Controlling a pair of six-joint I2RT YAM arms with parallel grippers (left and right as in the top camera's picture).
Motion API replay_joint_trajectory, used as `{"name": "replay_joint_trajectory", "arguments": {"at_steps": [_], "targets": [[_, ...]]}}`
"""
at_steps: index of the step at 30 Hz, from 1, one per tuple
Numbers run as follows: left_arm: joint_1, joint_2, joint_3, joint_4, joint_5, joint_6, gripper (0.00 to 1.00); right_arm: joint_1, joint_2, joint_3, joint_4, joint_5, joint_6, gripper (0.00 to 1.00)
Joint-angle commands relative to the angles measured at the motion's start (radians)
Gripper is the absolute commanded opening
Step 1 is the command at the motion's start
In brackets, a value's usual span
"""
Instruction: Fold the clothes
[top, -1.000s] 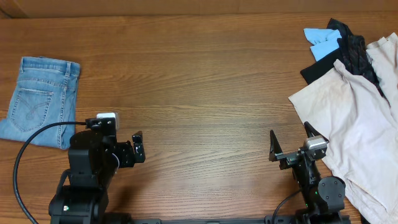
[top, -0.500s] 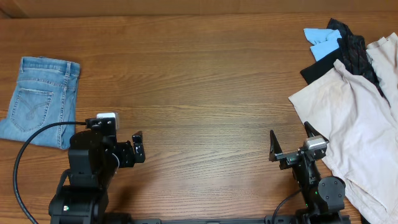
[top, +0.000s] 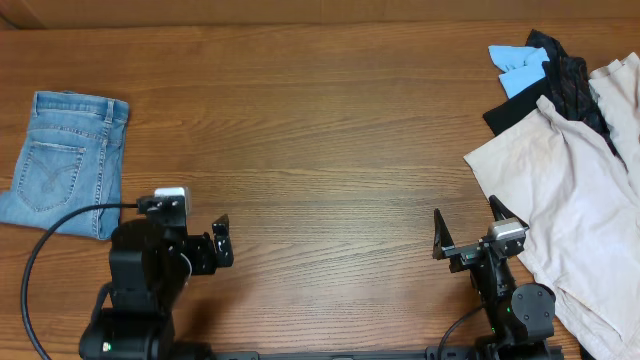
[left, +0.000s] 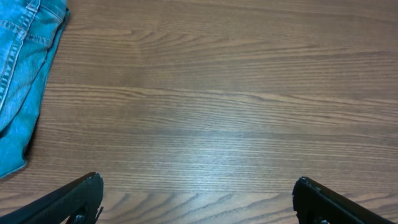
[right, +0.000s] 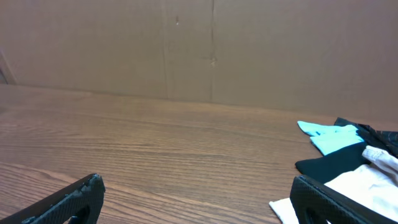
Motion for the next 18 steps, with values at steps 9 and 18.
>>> {"name": "replay_joint_trajectory", "arguments": {"at_steps": [9, 18], "targets": [[-0.002, -0.323, -0.303, 0.001, -0.007, -0.013, 1.0, -0.006, -0.01, -0.01, 0.007, 0.009, -0.003, 1.0], [-0.003, -0.479, -0.377, -0.001, -0.007, -0.013, 1.0, -0.006, -0.01, -0.01, 0.007, 0.009, -0.003, 1.0]]}}
